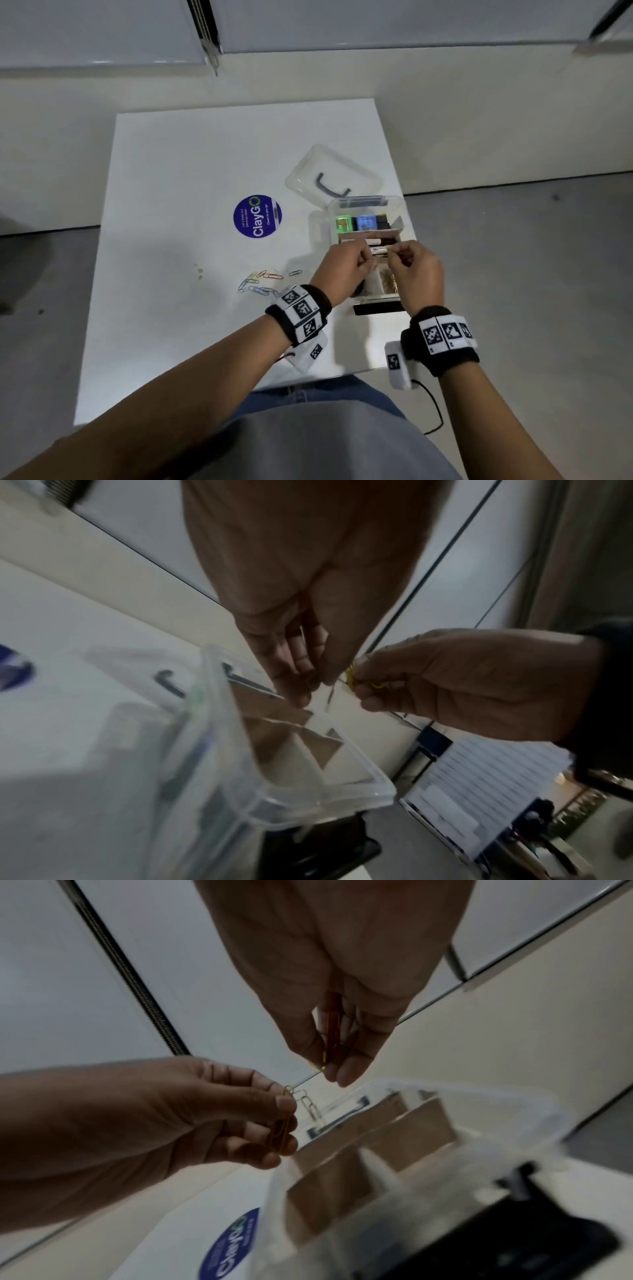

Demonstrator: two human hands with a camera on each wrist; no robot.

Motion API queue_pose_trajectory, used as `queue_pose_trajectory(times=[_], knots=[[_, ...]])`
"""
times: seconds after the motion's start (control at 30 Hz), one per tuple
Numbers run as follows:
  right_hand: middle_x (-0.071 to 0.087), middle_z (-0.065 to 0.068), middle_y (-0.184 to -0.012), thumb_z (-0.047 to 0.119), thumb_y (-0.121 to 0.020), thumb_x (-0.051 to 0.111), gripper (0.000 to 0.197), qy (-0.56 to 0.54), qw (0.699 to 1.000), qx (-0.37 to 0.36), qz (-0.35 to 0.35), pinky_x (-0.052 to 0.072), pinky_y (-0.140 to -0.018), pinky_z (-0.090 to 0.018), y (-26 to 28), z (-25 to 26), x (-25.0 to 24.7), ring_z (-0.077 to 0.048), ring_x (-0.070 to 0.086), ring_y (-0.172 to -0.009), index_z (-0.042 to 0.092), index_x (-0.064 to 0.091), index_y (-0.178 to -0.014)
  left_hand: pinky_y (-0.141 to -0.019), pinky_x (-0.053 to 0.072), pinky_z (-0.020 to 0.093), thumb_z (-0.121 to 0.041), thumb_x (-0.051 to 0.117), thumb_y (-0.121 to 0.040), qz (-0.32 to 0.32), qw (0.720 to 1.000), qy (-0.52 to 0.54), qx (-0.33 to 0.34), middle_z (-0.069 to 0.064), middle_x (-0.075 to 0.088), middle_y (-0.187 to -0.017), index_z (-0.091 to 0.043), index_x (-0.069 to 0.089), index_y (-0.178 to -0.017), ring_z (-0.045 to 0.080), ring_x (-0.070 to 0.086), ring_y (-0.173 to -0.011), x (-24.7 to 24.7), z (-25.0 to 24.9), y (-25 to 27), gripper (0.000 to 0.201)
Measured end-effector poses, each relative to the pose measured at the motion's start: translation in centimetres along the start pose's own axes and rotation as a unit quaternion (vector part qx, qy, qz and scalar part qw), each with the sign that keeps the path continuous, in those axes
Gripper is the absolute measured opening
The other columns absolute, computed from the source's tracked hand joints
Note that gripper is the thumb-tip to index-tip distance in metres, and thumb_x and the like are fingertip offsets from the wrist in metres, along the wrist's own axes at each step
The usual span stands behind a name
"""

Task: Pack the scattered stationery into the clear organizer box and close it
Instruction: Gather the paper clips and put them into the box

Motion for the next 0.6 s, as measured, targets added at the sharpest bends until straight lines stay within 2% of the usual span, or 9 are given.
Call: queue_pose_trajectory(times=[0.1,0.2,0.23,0.3,0.4,0.5,0.6], knots=[[0.072,-0.006,-0.082,0.006,-0.084,0.061,0.011,0.032,0.999,0.032,0.012,0.048,-0.072,-0.023,-0.6,-3.1,-0.5,-0.023,0.068,-0.08,0.01,0.069,-0.088,-0.069,0.051,0.035,-0.012,0.06,-0.088,0.025,0.999,-0.022,0.003,0.004,0.066,-0.077,-0.011,0.062,-0.083,0.02,0.061,-0.073,3.9,-1.7,-1.5,0.005],[0.072,-0.016,-0.089,0.001,-0.084,0.054,0.017,0.1,0.992,0.034,0.067,0.039,-0.071,-0.022,-1.5,-5.0,1.0,-0.032,0.065,-0.086,0.005,0.069,-0.089,-0.078,0.051,0.037,-0.007,0.052,-0.09,0.053,0.996,-0.075,0.005,0.011,0.068,-0.094,-0.008,0.064,-0.097,0.028,0.064,-0.089,6.3,-2.7,-2.3,0.014],[0.071,-0.017,-0.092,0.001,-0.085,0.051,0.02,0.121,0.988,0.027,0.087,0.041,-0.071,-0.024,-1.6,-5.2,1.5,-0.034,0.065,-0.089,0.006,0.069,-0.092,-0.083,0.05,0.037,-0.006,0.051,-0.091,0.062,0.994,-0.09,0.011,0.014,0.068,-0.101,-0.006,0.064,-0.104,0.03,0.063,-0.095,6.8,-2.8,-2.5,0.018],[0.07,-0.018,-0.1,0.0,-0.084,0.048,0.029,0.148,0.982,0.015,0.118,0.047,-0.079,-0.031,-1.7,-5.4,2.3,-0.035,0.064,-0.096,0.009,0.068,-0.104,-0.088,0.052,0.039,-0.004,0.05,-0.091,0.069,0.993,-0.09,0.013,0.015,0.067,-0.108,-0.007,0.062,-0.111,0.03,0.062,-0.099,7.1,-2.2,-2.7,0.023],[0.065,-0.017,-0.109,0.0,-0.085,0.047,0.037,0.168,0.976,0.009,0.136,0.05,-0.085,-0.037,-1.5,-4.8,2.9,-0.035,0.061,-0.103,0.012,0.063,-0.116,-0.085,0.054,0.042,-0.001,0.049,-0.087,0.042,0.997,-0.068,0.013,0.009,0.068,-0.105,-0.012,0.06,-0.111,0.025,0.064,-0.095,5.6,-0.7,-2.4,0.028],[0.06,-0.015,-0.118,0.001,-0.086,0.049,0.034,0.166,0.979,-0.022,0.12,0.051,-0.086,-0.041,-0.6,-1.9,3.6,-0.035,0.059,-0.105,0.011,0.062,-0.115,-0.08,0.055,0.038,-0.008,0.05,-0.089,-0.032,0.998,-0.051,0.009,0.003,0.066,-0.105,-0.017,0.059,-0.108,0.02,0.064,-0.09,1.3,1.1,-2.1,0.023],[0.057,-0.012,-0.121,0.002,-0.088,0.052,0.029,0.109,0.983,-0.086,0.118,0.05,-0.087,-0.037,0.6,2.4,5.9,-0.03,0.058,-0.104,0.009,0.062,-0.113,-0.078,0.054,0.038,-0.011,0.05,-0.091,-0.089,0.993,-0.069,-0.032,0.004,0.063,-0.101,-0.017,0.059,-0.103,0.021,0.063,-0.086,-3.7,5.6,-1.4,0.016]])
Point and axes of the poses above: each hand's wrist, its own y-axis away from the middle knuckle, its own x-axis out of the palm, z = x × y, the point moved 10 cm from there along -y, towards the middle knuckle
